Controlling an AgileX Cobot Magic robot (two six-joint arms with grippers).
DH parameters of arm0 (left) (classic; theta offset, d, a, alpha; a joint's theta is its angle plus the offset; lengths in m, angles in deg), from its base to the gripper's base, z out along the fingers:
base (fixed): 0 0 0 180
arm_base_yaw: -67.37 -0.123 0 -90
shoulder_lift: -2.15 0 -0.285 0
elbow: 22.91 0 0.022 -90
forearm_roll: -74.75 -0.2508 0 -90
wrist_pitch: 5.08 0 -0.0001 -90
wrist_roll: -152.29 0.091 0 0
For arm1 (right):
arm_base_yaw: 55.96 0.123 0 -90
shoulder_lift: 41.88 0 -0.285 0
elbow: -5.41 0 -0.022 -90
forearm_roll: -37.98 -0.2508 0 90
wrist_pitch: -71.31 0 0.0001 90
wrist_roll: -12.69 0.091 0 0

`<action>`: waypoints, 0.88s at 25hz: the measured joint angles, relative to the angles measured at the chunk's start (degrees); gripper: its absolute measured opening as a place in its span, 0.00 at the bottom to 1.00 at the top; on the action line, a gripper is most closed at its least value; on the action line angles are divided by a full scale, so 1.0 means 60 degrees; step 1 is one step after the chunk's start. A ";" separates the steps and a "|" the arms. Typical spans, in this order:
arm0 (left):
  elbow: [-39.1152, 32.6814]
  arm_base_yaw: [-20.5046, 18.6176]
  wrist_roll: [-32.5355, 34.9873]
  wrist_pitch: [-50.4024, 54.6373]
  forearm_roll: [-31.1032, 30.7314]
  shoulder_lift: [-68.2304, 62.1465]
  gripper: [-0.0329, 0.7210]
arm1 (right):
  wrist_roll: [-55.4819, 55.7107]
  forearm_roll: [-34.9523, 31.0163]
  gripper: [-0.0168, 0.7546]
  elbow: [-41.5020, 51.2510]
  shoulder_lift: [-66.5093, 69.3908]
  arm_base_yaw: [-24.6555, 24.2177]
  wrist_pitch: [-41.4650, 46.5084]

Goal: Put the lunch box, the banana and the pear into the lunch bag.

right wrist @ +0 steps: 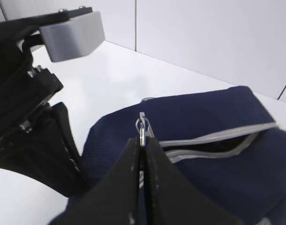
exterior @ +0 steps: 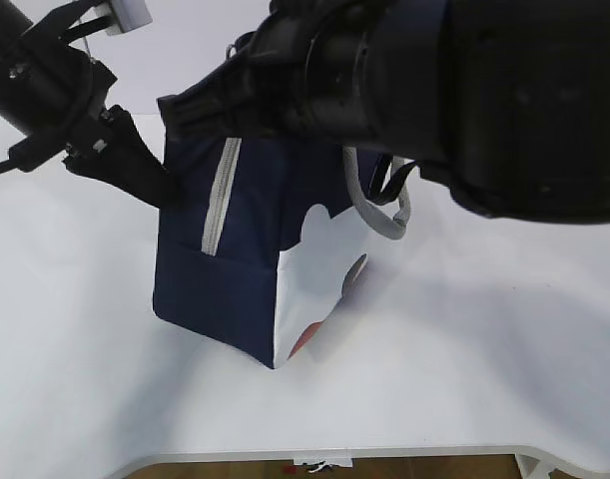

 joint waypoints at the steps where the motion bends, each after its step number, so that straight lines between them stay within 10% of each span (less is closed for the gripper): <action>1: 0.0000 -0.0054 0.0000 0.0020 -0.0018 0.0025 0.03 | 0.0000 0.0079 0.01 0.0000 0.0000 0.0000 -0.0068; 22: 0.0000 -0.0262 0.0022 -0.0005 -0.0603 0.0347 0.03 | -0.0206 0.0285 0.01 -0.0112 0.0000 -0.1593 -0.0305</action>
